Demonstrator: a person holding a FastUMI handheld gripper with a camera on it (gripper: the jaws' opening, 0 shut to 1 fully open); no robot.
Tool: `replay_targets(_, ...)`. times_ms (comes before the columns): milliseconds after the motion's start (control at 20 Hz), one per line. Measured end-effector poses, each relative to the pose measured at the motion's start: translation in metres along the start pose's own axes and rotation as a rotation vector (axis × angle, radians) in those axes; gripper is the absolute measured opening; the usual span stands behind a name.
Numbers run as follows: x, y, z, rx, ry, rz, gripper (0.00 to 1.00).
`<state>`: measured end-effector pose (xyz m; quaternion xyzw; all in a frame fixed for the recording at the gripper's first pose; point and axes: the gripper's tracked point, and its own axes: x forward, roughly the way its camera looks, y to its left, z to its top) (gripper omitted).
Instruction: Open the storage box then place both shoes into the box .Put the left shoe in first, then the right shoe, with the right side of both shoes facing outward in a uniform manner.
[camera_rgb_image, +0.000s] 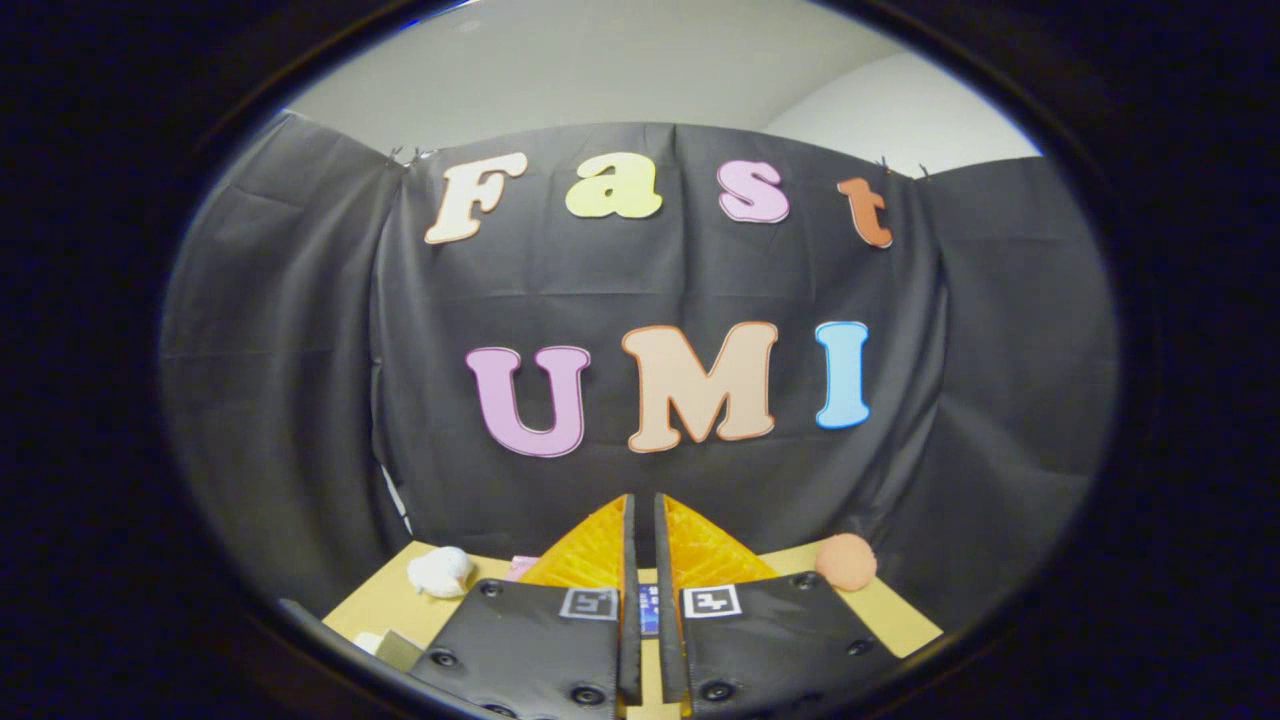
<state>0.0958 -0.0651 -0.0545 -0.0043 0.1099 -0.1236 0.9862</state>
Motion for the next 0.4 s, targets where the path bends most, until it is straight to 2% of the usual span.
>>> replay_targets(400,0.003,-0.041,0.019,-0.058,-0.042,0.008,0.10)
